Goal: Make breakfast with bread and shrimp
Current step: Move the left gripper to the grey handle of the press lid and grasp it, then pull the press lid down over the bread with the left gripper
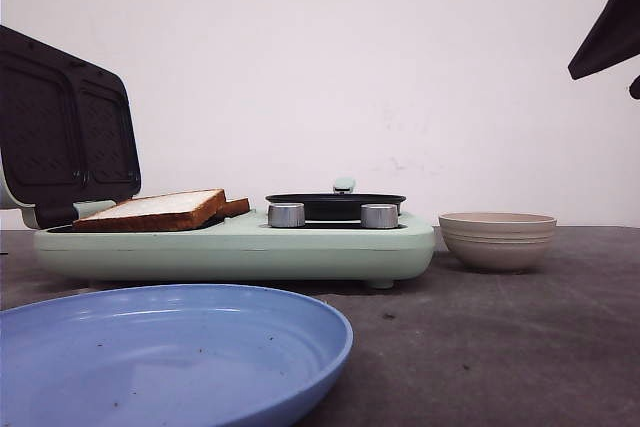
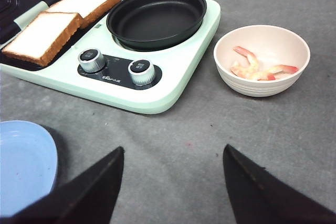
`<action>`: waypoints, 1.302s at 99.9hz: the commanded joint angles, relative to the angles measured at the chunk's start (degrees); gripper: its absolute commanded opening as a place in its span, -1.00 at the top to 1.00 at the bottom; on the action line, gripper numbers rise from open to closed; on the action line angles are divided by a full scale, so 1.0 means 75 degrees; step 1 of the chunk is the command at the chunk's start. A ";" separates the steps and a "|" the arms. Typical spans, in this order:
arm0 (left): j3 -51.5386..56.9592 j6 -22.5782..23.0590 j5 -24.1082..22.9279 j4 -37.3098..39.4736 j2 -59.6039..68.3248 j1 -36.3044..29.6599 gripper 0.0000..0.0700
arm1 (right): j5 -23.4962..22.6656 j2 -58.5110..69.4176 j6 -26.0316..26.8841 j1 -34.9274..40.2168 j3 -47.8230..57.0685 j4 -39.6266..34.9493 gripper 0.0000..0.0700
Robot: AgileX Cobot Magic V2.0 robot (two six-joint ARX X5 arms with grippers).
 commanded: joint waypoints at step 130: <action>0.0117 -0.0560 0.0382 0.1040 0.1049 -0.0216 0.13 | 0.0006 0.0029 0.0140 0.0047 0.0026 0.0111 -0.02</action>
